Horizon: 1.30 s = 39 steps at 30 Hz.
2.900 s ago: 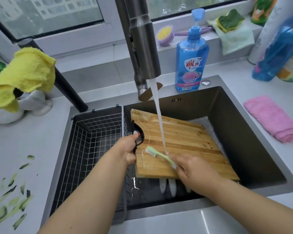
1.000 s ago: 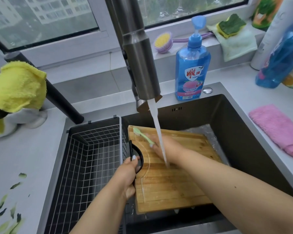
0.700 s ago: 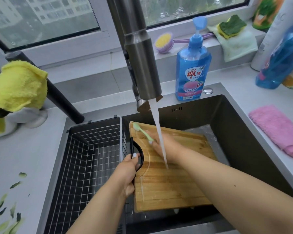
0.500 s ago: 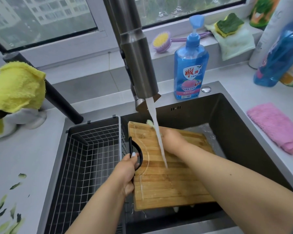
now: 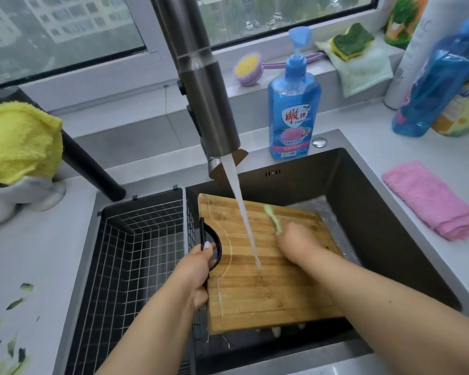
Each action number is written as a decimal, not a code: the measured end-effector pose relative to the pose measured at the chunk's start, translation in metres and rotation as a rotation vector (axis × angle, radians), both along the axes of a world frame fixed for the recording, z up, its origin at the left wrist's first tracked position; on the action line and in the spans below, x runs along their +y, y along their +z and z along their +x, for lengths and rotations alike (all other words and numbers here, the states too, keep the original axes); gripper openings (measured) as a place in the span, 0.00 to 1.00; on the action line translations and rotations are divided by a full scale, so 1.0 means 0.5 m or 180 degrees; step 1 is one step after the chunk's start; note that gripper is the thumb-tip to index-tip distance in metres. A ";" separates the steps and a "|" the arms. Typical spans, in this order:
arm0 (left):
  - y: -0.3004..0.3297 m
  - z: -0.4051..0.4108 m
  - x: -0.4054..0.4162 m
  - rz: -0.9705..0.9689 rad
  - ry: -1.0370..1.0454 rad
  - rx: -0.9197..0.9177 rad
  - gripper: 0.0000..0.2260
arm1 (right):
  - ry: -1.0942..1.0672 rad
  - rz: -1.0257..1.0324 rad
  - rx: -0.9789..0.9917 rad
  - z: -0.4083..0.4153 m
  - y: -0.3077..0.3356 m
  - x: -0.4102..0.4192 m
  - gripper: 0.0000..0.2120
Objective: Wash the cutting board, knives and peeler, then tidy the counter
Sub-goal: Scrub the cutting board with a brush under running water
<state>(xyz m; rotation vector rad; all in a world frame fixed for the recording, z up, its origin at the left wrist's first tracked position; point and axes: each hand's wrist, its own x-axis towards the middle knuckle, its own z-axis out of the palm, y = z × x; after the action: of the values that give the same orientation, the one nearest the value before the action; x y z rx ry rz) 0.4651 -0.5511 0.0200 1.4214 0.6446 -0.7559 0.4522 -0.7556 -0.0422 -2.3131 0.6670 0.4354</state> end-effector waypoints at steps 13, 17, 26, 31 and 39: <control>-0.003 0.004 -0.008 0.0109 0.0024 0.0029 0.10 | 0.0458 0.0466 -0.0166 -0.075 0.017 0.002 0.22; -0.007 0.007 -0.007 0.0120 0.0110 0.0066 0.11 | 0.0279 -0.0197 0.0215 -0.108 0.008 -0.044 0.22; -0.011 0.019 -0.006 0.0171 0.0203 0.0275 0.10 | 0.0681 0.0117 0.0298 -0.179 0.063 -0.048 0.19; -0.003 0.022 -0.011 0.0162 0.0226 0.0486 0.11 | 0.0651 -0.0705 0.0719 -0.193 0.054 -0.097 0.17; 0.014 0.027 -0.018 0.0275 0.0355 0.0593 0.14 | 0.0630 -0.1171 0.0936 -0.223 0.087 -0.130 0.16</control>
<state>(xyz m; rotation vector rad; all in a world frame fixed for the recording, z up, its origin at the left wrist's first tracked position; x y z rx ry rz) 0.4787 -0.5600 0.0269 1.3908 0.9028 -0.7853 0.3405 -0.8205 0.0015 -2.7058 0.7067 0.8145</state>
